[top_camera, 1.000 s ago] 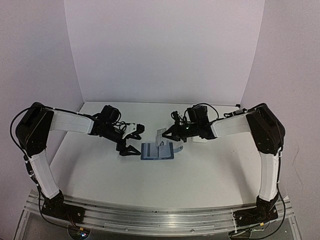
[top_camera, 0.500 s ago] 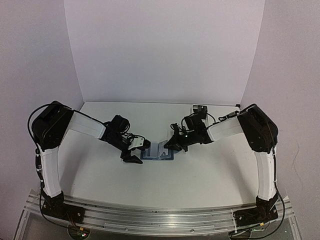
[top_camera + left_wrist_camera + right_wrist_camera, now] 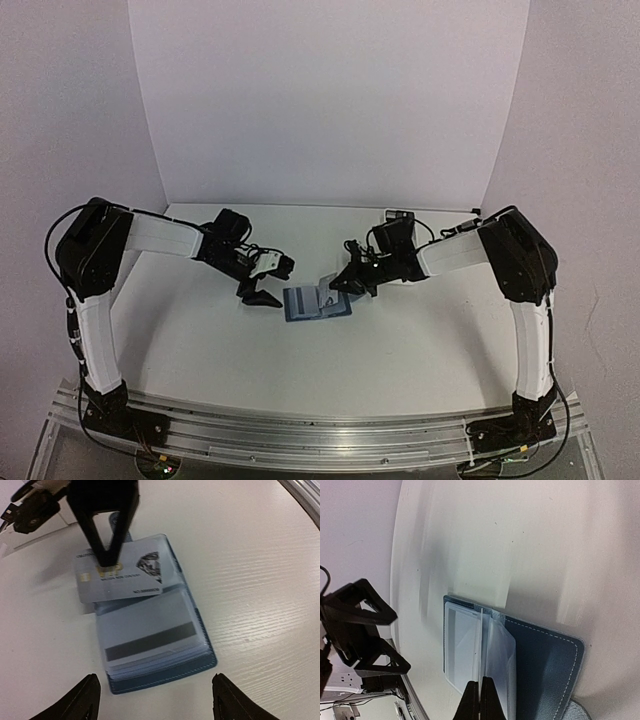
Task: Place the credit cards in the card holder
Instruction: Insert the credit card into the card holder.
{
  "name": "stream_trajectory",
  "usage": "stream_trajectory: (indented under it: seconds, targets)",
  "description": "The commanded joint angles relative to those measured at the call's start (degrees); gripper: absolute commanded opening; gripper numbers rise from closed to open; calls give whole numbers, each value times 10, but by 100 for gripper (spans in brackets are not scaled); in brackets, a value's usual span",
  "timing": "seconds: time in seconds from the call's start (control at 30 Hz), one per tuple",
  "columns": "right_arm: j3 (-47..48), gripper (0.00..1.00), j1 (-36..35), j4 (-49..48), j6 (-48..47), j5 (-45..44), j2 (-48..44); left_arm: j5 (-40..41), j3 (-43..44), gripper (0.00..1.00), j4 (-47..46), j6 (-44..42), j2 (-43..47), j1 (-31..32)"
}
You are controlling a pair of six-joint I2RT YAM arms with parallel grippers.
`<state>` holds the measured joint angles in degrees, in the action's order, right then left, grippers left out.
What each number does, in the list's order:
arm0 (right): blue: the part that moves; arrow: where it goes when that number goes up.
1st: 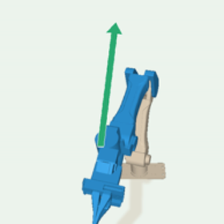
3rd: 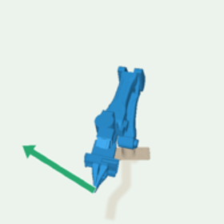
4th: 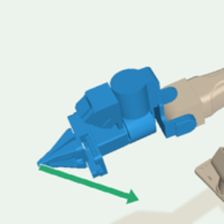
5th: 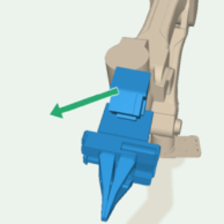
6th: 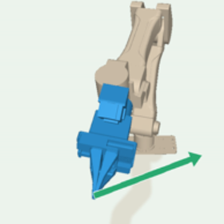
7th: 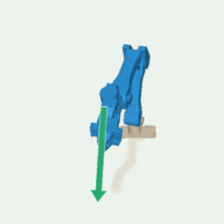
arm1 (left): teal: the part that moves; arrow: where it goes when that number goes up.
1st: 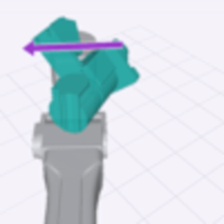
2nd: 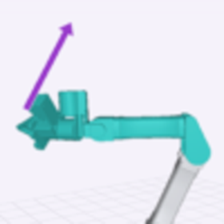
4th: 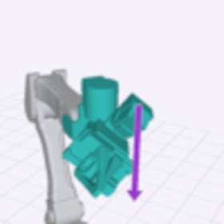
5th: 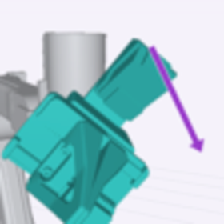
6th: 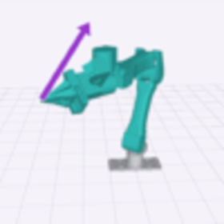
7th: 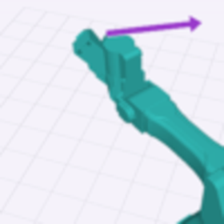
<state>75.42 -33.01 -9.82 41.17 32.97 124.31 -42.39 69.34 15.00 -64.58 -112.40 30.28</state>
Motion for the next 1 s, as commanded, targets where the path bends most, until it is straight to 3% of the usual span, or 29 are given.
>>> stream_trajectory:
  seconds: [0.0,0.17,0.4,0.97]
  targets:
    - [21,0,5,8,-7,2,-28,16,78,77,-17,88,-39,10]
    - [23,0,12,17,-20,18,-39,55,108,78,-11,158,-81,26]
    - [23,0,15,8,-16,52,-28,107,81,74,-38,105,-98,43]
    - [19,0,4,-71,15,63,23,134,57,67,25,80,-97,41]
